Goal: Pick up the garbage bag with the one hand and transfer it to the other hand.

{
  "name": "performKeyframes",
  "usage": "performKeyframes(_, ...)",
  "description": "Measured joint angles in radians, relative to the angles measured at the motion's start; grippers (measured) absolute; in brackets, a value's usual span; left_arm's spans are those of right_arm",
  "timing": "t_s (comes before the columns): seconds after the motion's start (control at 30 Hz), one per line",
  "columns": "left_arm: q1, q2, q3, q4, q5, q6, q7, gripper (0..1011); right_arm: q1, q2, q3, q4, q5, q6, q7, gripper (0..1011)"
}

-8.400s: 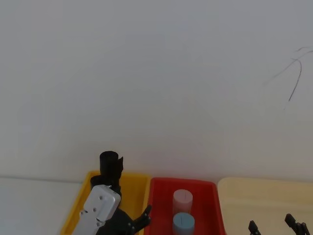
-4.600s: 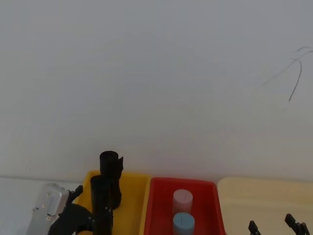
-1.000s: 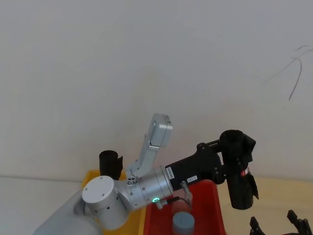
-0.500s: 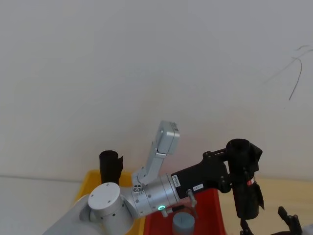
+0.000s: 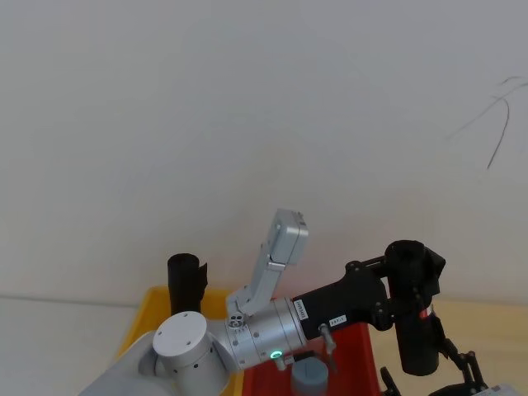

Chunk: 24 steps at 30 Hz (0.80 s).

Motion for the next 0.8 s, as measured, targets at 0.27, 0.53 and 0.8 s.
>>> performKeyframes(0.27, 0.0, 0.002, 0.006, -0.001, -0.006, -0.004, 0.0, 503, 0.024, -0.01, -0.014, 0.026, -0.03, -0.006, 0.007, 1001)
performKeyframes(0.53, 0.012, 0.015, 0.009, -0.026, -0.012, -0.004, 0.01, 503, 0.048, -0.037, -0.008, 0.052, -0.032, 0.026, 0.014, 1000)
performKeyframes(0.8, 0.022, 0.029, 0.011, -0.045, -0.017, 0.002, 0.025, 503, 0.063, -0.069, 0.011, 0.068, -0.025, 0.063, 0.005, 1000)
